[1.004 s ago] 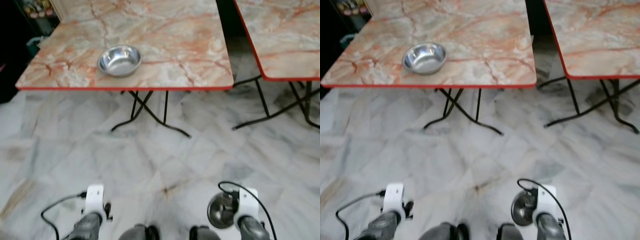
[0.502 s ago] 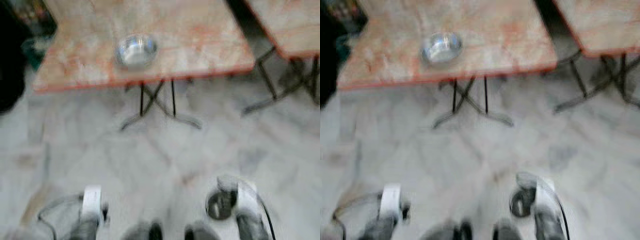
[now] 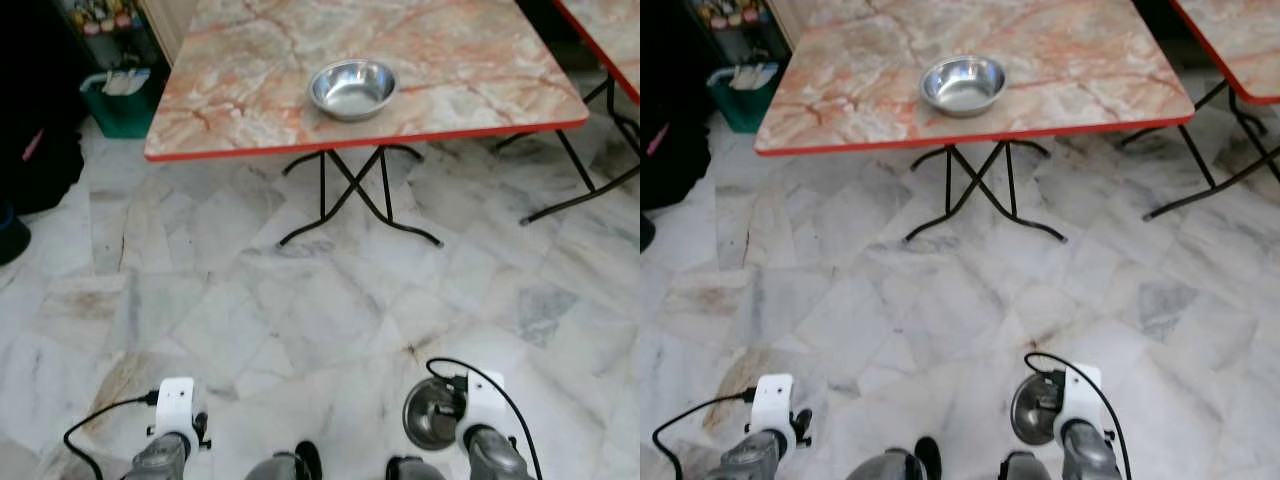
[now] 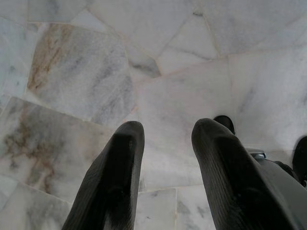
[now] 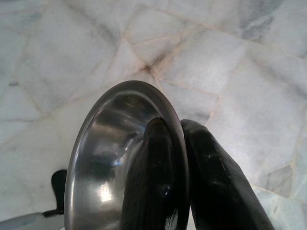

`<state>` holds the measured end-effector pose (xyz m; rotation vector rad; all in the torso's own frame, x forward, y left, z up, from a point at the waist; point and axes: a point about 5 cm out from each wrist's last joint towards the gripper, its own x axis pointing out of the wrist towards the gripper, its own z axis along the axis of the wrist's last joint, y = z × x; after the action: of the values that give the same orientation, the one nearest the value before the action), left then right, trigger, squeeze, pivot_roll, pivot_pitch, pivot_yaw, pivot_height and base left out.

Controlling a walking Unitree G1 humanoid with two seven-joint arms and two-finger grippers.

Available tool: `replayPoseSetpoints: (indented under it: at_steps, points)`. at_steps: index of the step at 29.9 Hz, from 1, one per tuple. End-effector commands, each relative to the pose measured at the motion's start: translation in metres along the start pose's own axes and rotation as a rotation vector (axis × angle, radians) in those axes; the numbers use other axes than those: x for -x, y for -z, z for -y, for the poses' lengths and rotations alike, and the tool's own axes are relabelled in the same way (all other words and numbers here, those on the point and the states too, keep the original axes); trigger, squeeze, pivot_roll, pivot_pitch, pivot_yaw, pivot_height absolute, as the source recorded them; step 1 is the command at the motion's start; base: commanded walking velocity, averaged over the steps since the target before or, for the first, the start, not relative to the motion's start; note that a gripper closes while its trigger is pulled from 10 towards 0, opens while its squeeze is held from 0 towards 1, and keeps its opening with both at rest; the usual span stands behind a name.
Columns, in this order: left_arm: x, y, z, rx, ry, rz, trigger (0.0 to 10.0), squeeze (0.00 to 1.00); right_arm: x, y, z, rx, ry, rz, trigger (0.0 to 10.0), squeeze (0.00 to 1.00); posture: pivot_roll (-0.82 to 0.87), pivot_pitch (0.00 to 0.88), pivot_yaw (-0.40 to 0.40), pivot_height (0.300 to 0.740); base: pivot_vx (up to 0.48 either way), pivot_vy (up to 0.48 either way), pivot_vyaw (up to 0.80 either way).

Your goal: Setting the table

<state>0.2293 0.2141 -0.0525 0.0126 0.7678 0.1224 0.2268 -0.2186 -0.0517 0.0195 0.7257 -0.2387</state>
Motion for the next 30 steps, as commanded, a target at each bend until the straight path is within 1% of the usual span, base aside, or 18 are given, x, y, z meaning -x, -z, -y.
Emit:
replayPoseSetpoints:
  at_steps: [1, 15, 20, 25, 27, 30]
  points:
    - [0.0027, 0.0108, -0.0049, -0.012, -0.008, -0.034, 10.0, 0.00, 0.0023, 0.0091, -0.0018, -0.010, -0.003, -0.026, 10.0, 0.00, -0.11, 0.203, 0.088, 0.740, 0.262, 0.000, 0.00]
    - [0.0025, 0.0100, -0.0044, -0.015, -0.010, -0.029, 10.0, 0.00, 0.0024, 0.0091, -0.0023, -0.013, -0.006, -0.023, 10.0, 0.00, -0.11, 0.209, 0.085, 0.740, 0.358, 0.000, 0.00]
    - [0.0020, 0.0079, -0.0034, -0.014, -0.008, -0.023, 10.0, 0.00, 0.0030, 0.0108, -0.0054, -0.016, -0.014, -0.024, 10.0, 0.00, -0.11, 0.204, 0.084, 0.740, 0.422, 0.000, 0.00]
    - [0.0013, 0.0062, -0.0012, -0.016, -0.007, -0.019, 10.0, 0.00, 0.0035, 0.0118, -0.0076, 0.021, -0.032, -0.020, 10.0, 0.00, -0.11, 0.203, 0.085, 0.740, 0.428, 0.000, 0.00]
    - [0.0012, 0.0059, -0.0008, -0.015, -0.007, -0.018, 10.0, 0.00, 0.0035, 0.0115, -0.0075, 0.024, -0.030, -0.017, 10.0, 0.00, -0.11, 0.203, 0.085, 0.740, 0.428, 0.000, 0.64]
    - [0.0013, 0.0060, -0.0003, -0.015, -0.006, -0.017, 10.0, 0.00, 0.0036, 0.0120, -0.0068, -0.001, -0.023, -0.020, 10.0, 0.00, -0.11, 0.202, 0.086, 0.740, 0.428, 0.000, 0.40]
